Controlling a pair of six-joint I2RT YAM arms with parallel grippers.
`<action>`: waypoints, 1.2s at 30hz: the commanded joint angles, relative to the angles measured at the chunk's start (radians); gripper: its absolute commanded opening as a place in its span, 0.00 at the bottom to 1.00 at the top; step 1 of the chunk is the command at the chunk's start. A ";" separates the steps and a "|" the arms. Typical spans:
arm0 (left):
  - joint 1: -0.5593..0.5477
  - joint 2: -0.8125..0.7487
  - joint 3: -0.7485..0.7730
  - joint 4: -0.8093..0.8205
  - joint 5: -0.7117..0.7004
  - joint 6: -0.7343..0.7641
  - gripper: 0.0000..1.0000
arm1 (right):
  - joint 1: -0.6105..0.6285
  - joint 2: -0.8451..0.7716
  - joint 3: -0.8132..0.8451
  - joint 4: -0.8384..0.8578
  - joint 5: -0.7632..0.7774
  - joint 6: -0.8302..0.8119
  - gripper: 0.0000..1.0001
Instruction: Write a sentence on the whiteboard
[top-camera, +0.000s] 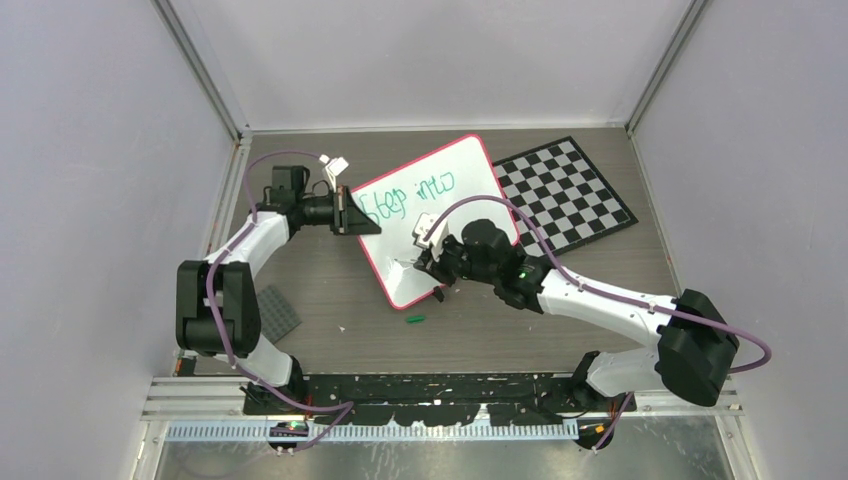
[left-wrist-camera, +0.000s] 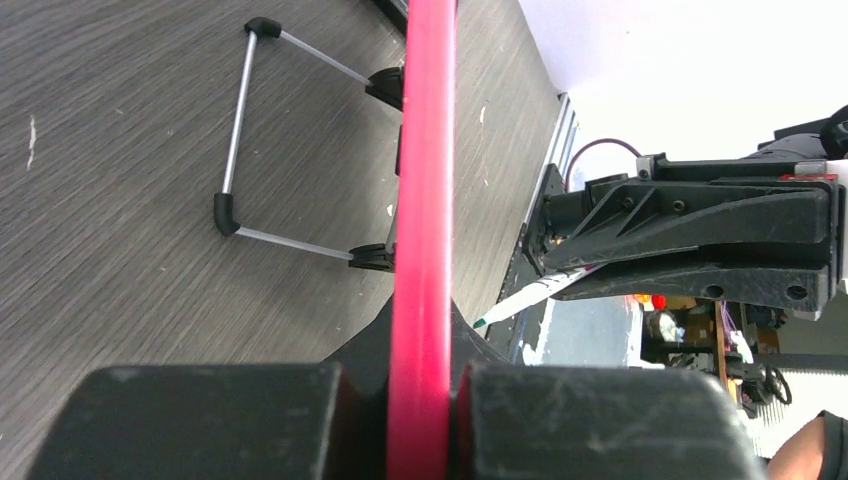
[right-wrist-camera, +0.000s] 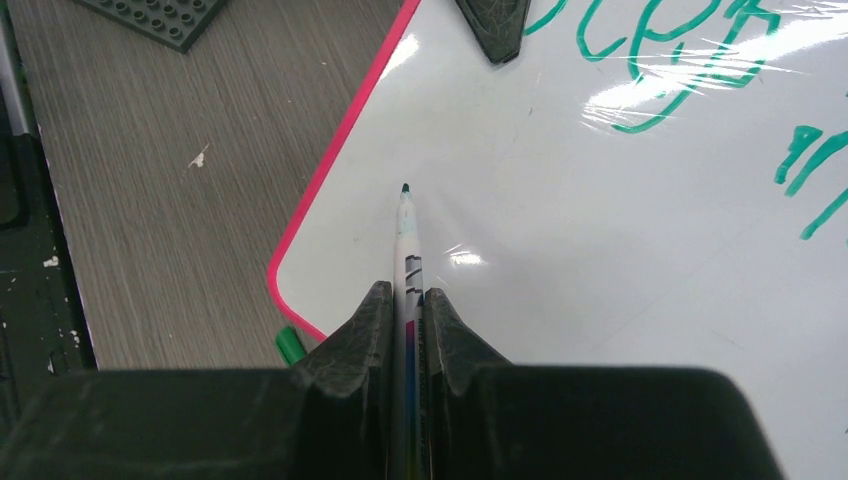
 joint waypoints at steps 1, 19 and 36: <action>-0.001 -0.024 0.016 -0.039 -0.034 0.024 0.01 | 0.012 -0.001 0.022 0.037 0.021 0.001 0.00; -0.001 0.003 0.054 -0.178 -0.049 0.170 0.00 | 0.014 0.026 0.027 0.046 0.080 0.011 0.00; -0.001 -0.014 0.039 -0.192 -0.046 0.190 0.00 | 0.016 0.076 0.061 0.066 0.124 0.017 0.00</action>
